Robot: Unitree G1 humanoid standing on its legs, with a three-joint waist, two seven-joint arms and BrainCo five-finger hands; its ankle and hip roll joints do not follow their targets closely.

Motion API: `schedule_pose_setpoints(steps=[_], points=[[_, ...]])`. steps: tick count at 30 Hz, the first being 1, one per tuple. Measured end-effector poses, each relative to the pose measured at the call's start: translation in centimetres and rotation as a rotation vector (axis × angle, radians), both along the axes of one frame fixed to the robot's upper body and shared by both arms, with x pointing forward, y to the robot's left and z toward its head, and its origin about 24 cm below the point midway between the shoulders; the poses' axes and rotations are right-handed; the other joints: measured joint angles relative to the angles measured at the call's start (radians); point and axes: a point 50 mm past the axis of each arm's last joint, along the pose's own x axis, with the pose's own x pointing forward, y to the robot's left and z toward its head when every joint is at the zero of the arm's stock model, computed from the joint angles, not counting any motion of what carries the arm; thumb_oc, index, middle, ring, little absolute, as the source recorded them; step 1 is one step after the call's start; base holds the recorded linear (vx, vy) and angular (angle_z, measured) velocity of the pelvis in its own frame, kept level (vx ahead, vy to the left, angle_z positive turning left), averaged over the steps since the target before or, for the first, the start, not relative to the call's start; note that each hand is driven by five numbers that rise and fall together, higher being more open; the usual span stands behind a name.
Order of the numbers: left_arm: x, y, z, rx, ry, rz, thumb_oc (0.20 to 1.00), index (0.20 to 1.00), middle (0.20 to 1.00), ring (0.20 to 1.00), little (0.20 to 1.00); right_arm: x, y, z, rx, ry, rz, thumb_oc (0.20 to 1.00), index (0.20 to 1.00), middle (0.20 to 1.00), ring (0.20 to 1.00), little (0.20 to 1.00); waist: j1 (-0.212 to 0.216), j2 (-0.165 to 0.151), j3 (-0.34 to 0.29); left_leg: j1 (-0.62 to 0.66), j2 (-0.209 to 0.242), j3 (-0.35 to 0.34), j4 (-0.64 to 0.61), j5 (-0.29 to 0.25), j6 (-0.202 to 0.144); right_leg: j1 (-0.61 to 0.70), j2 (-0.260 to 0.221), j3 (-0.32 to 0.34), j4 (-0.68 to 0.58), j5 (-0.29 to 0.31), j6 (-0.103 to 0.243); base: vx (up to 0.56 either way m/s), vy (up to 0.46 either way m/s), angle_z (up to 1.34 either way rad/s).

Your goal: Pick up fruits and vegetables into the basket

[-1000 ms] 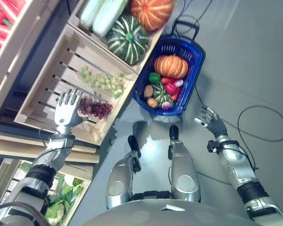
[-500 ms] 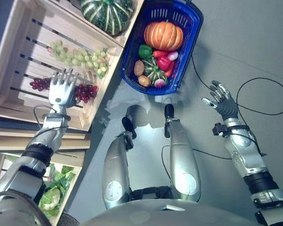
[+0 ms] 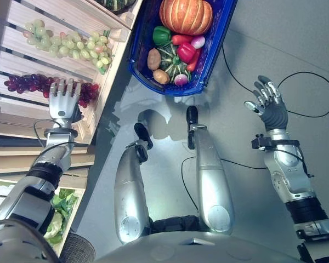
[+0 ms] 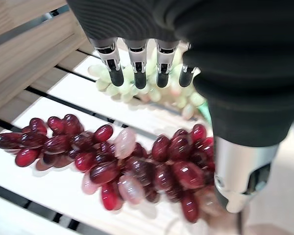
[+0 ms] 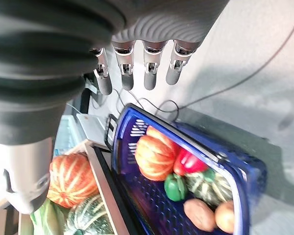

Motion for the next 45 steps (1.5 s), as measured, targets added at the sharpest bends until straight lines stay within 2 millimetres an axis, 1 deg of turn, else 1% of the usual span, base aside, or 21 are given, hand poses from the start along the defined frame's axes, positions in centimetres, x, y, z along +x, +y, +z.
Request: schedule_pose_setpoints(steps=[4,9,15,24,28,39,45], points=[[0.3,0.8,0.9,0.029,-0.028,0.079,1.0,1.0,1.0,1.0,1.0,0.0,0.3,1.1,-0.003,-0.064,0.029,1.0,1.0,1.0,1.0,1.0,-0.001,-0.003,0.002,-0.046,0.001,0.001,0.023,-0.01,0.004,-0.047,0.0,0.002,0.015,0.0,-0.001,0.0,0.0,0.0],[0.3,1.6,1.5,0.061,-0.06,0.159,1.0,1.0,1.0,1.0,1.0,0.1,0.4,1.7,-0.002,-0.101,0.034,1.0,1.0,1.0,1.0,1.0,-0.006,-0.008,0.004,-0.079,0.003,-0.005,0.041,-0.016,0.006,-0.071,-0.001,0.002,0.02,0.002,-0.003,0.0,0.0,0.0],[0.4,1.8,2.2,0.079,-0.11,0.184,1.0,1.0,1.0,1.0,1.0,0.1,0.0,2.4,0.002,-0.135,0.011,1.0,1.0,1.0,1.0,1.0,-0.008,-0.011,0.004,-0.133,0.002,-0.008,0.079,-0.027,0.012,-0.12,-0.006,0.005,0.049,-0.003,0.004,0.0,0.0,0.0],[0.9,1.8,3.0,0.073,-0.133,0.189,1.0,1.0,1.0,1.0,1.0,0.4,0.2,3.1,0.005,-0.166,0.013,1.0,1.0,1.0,1.0,1.0,-0.006,-0.014,0.004,-0.218,0.003,-0.014,0.134,-0.035,0.02,-0.202,-0.007,0.018,0.088,-0.003,0.005,0.0,0.002,0.0],[1.0,1.8,3.3,0.088,-0.139,0.201,1.0,1.0,1.0,1.0,1.0,0.6,0.3,3.6,0.003,-0.185,0.019,1.0,1.0,1.0,1.0,1.0,-0.006,-0.014,0.004,-0.237,0.002,-0.014,0.147,-0.042,0.024,-0.224,-0.006,0.026,0.098,-0.002,0.007,-0.01,0.011,-0.03],[0.9,2.0,3.5,0.15,-0.13,0.246,1.0,1.0,1.0,1.0,1.0,0.7,0.4,4.0,0.009,-0.214,0.014,1.0,1.0,1.0,1.0,1.0,-0.007,-0.014,0.004,-0.257,0.002,-0.013,0.146,-0.042,0.022,-0.244,-0.006,0.028,0.095,-0.001,0.007,0.0,0.006,0.0],[1.0,2.1,3.7,0.179,-0.126,0.292,1.0,1.0,1.0,1.0,1.0,1.0,0.5,4.9,0.015,-0.252,0.013,1.0,1.0,1.0,1.0,1.0,-0.007,-0.014,0.004,-0.266,0.002,-0.011,0.143,-0.042,0.022,-0.256,-0.005,0.028,0.096,-0.002,0.007,0.0,0.0,0.0]])
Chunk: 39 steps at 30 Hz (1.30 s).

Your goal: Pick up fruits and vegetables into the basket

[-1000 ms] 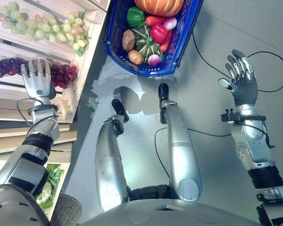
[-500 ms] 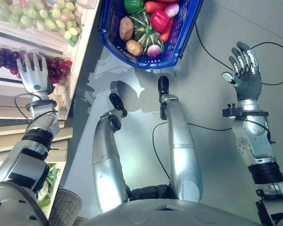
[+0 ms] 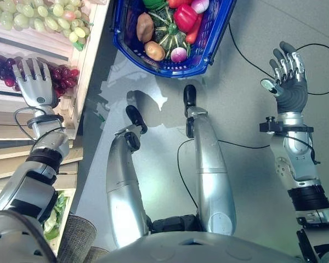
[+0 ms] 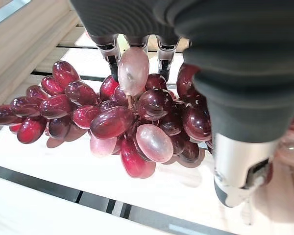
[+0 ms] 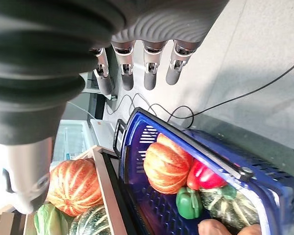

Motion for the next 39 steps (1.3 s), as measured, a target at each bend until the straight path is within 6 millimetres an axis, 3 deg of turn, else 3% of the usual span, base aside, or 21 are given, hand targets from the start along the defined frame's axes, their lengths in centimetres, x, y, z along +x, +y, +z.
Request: schedule_pose_setpoints(steps=[6,13,14,15,16,24,31,39], points=[[0.2,0.1,1.0,0.011,-0.029,0.046,1.0,1.0,1.0,1.0,1.0,0.4,0.3,1.2,-0.003,-0.046,0.011,1.0,1.0,1.0,1.0,1.0,0.001,0.0,0.0,-0.03,0.0,0.001,0.006,0.0,0.0,-0.033,0.0,0.002,0.008,0.004,-0.005,0.0,0.0,0.0],[0.1,0.7,0.6,-0.029,-0.022,0.089,1.0,1.0,1.0,1.0,1.0,0.6,0.5,1.9,-0.009,-0.071,0.018,1.0,1.0,1.0,1.0,1.0,-0.002,0.0,0.0,-0.031,-0.002,0.0,0.006,-0.001,-0.001,-0.035,0.001,0.005,0.007,0.003,-0.005,0.0,0.0,0.0],[0.0,0.7,0.6,-0.041,-0.024,0.092,0.765,0.765,0.765,0.765,0.765,0.6,0.5,2.0,-0.01,-0.074,0.018,1.0,1.0,1.0,1.0,1.0,-0.002,0.0,0.0,-0.031,-0.002,0.0,0.005,-0.001,-0.001,-0.036,0.001,0.005,0.007,0.003,-0.005,0.0,0.0,0.0],[0.0,0.7,0.5,-0.054,-0.027,0.094,0.269,0.269,0.269,0.269,0.269,0.6,0.5,2.0,-0.01,-0.074,0.018,1.0,1.0,1.0,1.0,1.0,-0.001,0.0,0.0,-0.032,-0.002,0.0,0.005,-0.001,-0.001,-0.036,0.001,0.005,0.007,0.003,-0.005,0.0,0.0,0.0],[0.0,0.8,0.4,-0.071,-0.03,0.096,0.2,0.2,0.2,0.2,0.2,0.7,0.5,2.0,-0.01,-0.075,0.018,1.0,1.0,1.0,1.0,1.0,-0.001,0.0,0.0,-0.032,-0.002,0.001,0.005,-0.001,-0.001,-0.037,0.001,0.006,0.007,0.003,-0.005,0.0,0.0,0.0],[0.2,0.8,0.1,-0.228,-0.113,0.025,0.2,0.2,0.2,0.2,0.2,0.6,0.4,2.2,-0.036,-0.072,0.019,1.0,1.0,1.0,1.0,1.0,0.003,0.0,0.0,-0.031,-0.002,0.008,0.002,0.0,-0.001,-0.042,0.001,0.012,0.01,0.004,-0.005,0.0,0.0,0.0],[0.3,0.7,-1.0,-0.518,-0.211,-0.062,0.2,0.2,0.2,0.2,0.2,0.6,0.8,1.8,-0.081,-0.063,0.026,1.0,1.0,1.0,1.0,1.0,0.022,0.0,0.0,-0.015,-0.009,0.008,0.004,0.0,0.0,-0.029,-0.006,0.014,0.021,0.003,-0.005,0.0,0.0,0.02],[0.4,-1.5,-3.6,-1.095,-0.406,-0.221,0.2,0.2,0.2,0.2,0.2,0.7,1.4,0.1,-0.172,0.029,0.024,1.0,1.0,1.0,1.0,1.0,0.026,-0.001,0.0,0.052,-0.016,-0.008,0.0,0.002,0.004,0.053,-0.014,-0.002,0.011,-0.005,0.006,0.0,-0.044,0.05]])
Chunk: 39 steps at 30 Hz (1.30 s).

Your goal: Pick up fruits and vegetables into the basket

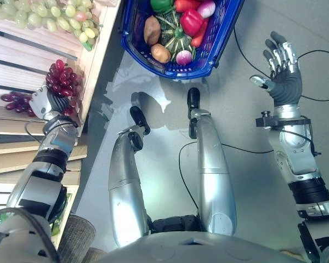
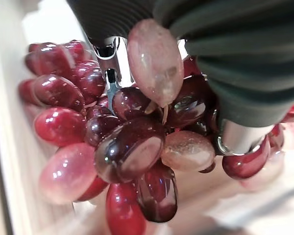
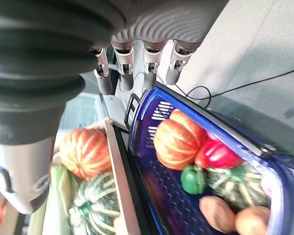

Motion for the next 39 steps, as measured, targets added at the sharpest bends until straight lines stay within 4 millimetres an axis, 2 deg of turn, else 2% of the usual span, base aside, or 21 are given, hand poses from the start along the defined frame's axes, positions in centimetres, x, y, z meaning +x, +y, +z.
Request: schedule_pose_setpoints(steps=[3,5,8,11,15,18,21,28,31,35,39], points=[[-0.3,-0.9,-0.2,-0.279,-0.16,-0.1,0.2,0.2,0.2,0.2,0.2,0.3,0.3,-1.9,-0.086,0.11,-0.018,1.0,1.0,1.0,1.0,1.0,0.004,0.0,0.0,0.025,-0.002,-0.005,-0.002,0.001,0.002,0.031,-0.003,-0.007,-0.006,0.0,0.0,-0.02,-0.053,0.04],[-0.6,-2.2,-0.2,-0.395,-0.263,-0.2,0.2,0.2,0.2,0.2,0.2,0.3,0.4,-3.3,-0.169,0.187,-0.046,1.0,1.0,1.0,1.0,1.0,0.015,0.0,0.0,0.048,-0.004,-0.007,-0.017,0.004,0.001,0.055,-0.004,-0.012,-0.015,0.0,0.001,-0.03,-0.06,0.05],[-1.3,-3.6,0.2,-0.495,-0.384,-0.308,0.2,0.2,0.2,0.2,0.2,-0.1,0.6,-4.9,-0.279,0.253,-0.069,1.0,1.0,1.0,1.0,1.0,0.035,0.0,0.0,0.084,-0.008,-0.016,-0.046,0.016,-0.006,0.094,-0.004,-0.025,-0.035,0.0,0.0,-0.01,-0.055,0.08],[-1.7,-5.1,0.7,-0.544,-0.463,-0.404,0.2,0.2,0.2,0.2,0.2,0.0,0.6,-5.3,-0.38,0.269,-0.114,1.0,1.0,1.0,1.0,1.0,0.051,-0.001,0.0,0.13,-0.015,-0.024,-0.083,0.028,-0.01,0.142,-0.007,-0.037,-0.06,0.0,0.0,0.0,-0.064,0.1],[-2.3,-6.5,3.2,-0.553,-0.581,-0.537,0.2,0.2,0.2,0.2,0.2,0.8,1.1,-4.7,-0.466,0.269,-0.153,1.0,1.0,1.0,1.0,1.0,0.065,-0.001,0.001,0.173,-0.018,-0.034,-0.105,0.035,-0.014,0.195,-0.008,-0.053,-0.081,0.0,0.0,0.01,-0.06,0.07],[-2.8,-7.8,6.3,-0.532,-0.718,-0.657,0.2,0.2,0.2,0.2,0.2,1.6,2.1,-3.8,-0.52,0.258,-0.145,1.0,1.0,1.0,1.0,1.0,0.086,-0.002,0.001,0.201,-0.019,-0.035,-0.112,0.036,-0.015,0.223,-0.007,-0.054,-0.087,0.001,-0.001,0.01,-0.044,0.01],[-3.0,-8.7,8.3,-0.504,-0.8,-0.735,0.2,0.2,0.2,0.2,0.2,2.4,3.3,-3.3,-0.574,0.261,-0.126,1.0,1.0,1.0,1.0,1.0,0.099,-0.002,0.001,0.225,-0.019,-0.036,-0.119,0.036,-0.015,0.247,-0.007,-0.055,-0.093,0.0,0.0,0.01,-0.041,0.0],[-3.6,-10.5,11.1,-0.451,-0.864,-0.892,0.2,0.2,0.2,0.2,0.2,3.7,5.3,-1.9,-0.639,0.242,-0.145,1.0,1.0,1.0,1.0,1.0,0.113,-0.002,0.001,0.265,-0.021,-0.035,-0.122,0.036,-0.016,0.287,-0.007,-0.055,-0.096,0.0,-0.001,-0.01,-0.018,0.0],[-3.7,-11.2,11.8,-0.435,-0.874,-0.954,0.2,0.2,0.2,0.2,0.2,4.2,6.9,-1.0,-0.627,0.211,-0.133,1.0,1.0,1.0,1.0,1.0,0.115,-0.001,0.001,0.272,-0.021,-0.035,-0.123,0.042,-0.016,0.293,-0.008,-0.055,-0.094,0.002,-0.003,-0.05,-0.038,0.01],[-3.9,-13.7,12.8,-0.414,-0.851,-1.12,0.2,0.2,0.2,0.2,0.2,4.6,9.5,-0.2,-0.643,0.163,-0.085,1.0,1.0,1.0,1.0,1.0,0.122,-0.001,0.001,0.291,-0.026,-0.034,-0.136,0.048,-0.015,0.306,-0.012,-0.055,-0.095,0.001,-0.003,0.0,-0.035,0.03],[-4.1,-15.7,13.3,-0.409,-0.821,-1.233,0.2,0.2,0.2,0.2,0.2,4.6,10.9,0.4,-0.623,0.117,-0.079,1.0,1.0,1.0,1.0,1.0,0.123,-0.001,0.001,0.303,-0.035,-0.033,-0.15,0.054,-0.013,0.314,-0.021,-0.055,-0.096,0.001,-0.003,-0.01,-0.025,0.04]])
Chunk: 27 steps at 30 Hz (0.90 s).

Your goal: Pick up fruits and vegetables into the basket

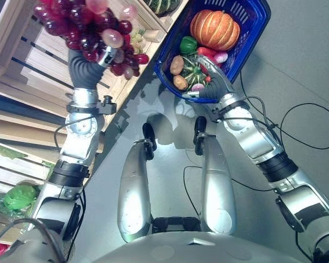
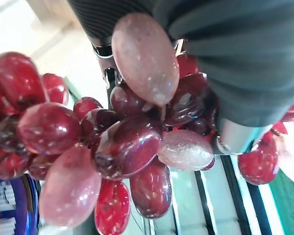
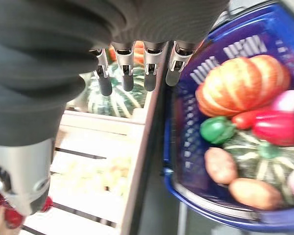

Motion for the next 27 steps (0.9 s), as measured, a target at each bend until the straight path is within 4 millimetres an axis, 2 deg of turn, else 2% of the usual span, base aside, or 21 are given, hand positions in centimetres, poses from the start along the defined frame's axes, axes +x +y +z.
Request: schedule_pose_setpoints(steps=[5,8,14,21,27], points=[[-0.3,-2.2,0.4,0.004,-0.016,-0.091,0.2,0.2,0.2,0.2,0.2,0.0,0.8,0.8,0.056,-0.068,-0.008,1.0,1.0,1.0,1.0,1.0,0.014,0.0,0.0,0.021,-0.002,0.001,-0.014,0.001,0.0,0.022,-0.001,-0.002,-0.014,0.004,-0.005,-0.01,-0.015,0.0],[-0.2,-3.3,0.7,0.024,-0.025,-0.113,0.2,0.2,0.2,0.2,0.2,-0.2,2.1,1.7,0.109,-0.102,0.055,1.0,1.0,1.0,1.0,1.0,0.02,0.0,0.0,0.022,-0.005,0.001,-0.023,0.007,-0.002,0.022,-0.003,-0.006,-0.016,0.004,-0.005,-0.02,-0.034,0.04],[0.0,-3.5,0.6,-0.032,0.02,-0.152,0.2,0.2,0.2,0.2,0.2,-1.0,3.7,2.3,0.19,-0.099,0.176,1.0,1.0,1.0,1.0,1.0,0.023,0.0,0.0,0.024,-0.006,-0.003,-0.025,0.008,-0.003,0.029,-0.005,-0.014,-0.012,0.005,-0.006,-0.01,-0.026,0.02],[-0.3,-4.7,0.6,-0.15,0.048,-0.25,0.2,0.2,0.2,0.2,0.2,-1.2,4.1,2.5,0.217,-0.088,0.221,1.0,1.0,1.0,1.0,1.0,0.026,0.0,0.0,0.041,-0.021,-0.016,-0.052,0.024,0.003,0.053,-0.019,-0.03,-0.034,0.002,0.001,-0.02,-0.039,0.08],[-0.8,-5.0,1.1,-0.203,0.028,-0.252,0.2,0.2,0.2,0.2,0.2,-1.9,4.7,3.0,0.219,-0.069,0.295,1.0,1.0,1.0,1.0,1.0,0.029,0.0,0.0,0.041,-0.02,-0.021,-0.062,0.029,-0.001,0.055,-0.017,-0.037,-0.04,0.005,-0.005,-0.01,-0.041,0.02]])
